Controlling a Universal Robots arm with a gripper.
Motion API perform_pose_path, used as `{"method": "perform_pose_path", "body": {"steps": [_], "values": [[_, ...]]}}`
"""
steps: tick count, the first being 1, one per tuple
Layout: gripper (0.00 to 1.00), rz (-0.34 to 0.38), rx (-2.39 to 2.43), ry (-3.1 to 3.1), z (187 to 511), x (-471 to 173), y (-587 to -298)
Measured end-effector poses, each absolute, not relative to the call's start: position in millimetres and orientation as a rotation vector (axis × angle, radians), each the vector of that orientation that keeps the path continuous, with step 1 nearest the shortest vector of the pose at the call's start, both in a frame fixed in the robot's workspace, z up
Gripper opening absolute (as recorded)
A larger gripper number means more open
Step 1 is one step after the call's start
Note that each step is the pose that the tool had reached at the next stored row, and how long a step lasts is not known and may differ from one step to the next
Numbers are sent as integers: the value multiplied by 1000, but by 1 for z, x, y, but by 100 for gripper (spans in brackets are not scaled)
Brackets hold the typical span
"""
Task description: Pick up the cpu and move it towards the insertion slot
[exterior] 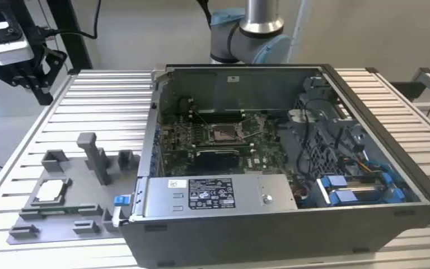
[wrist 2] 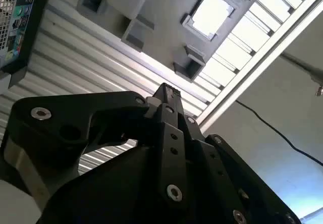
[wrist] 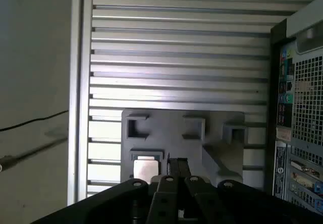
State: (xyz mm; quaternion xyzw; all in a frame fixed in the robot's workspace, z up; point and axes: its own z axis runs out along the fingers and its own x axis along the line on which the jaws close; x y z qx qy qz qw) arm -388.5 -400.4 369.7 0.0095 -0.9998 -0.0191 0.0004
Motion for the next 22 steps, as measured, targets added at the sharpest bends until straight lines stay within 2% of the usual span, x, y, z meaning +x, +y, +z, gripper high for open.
{"method": "perform_pose_path", "body": {"steps": [22], "values": [[0,-60,30,-3140,370,-410,-400]]}}
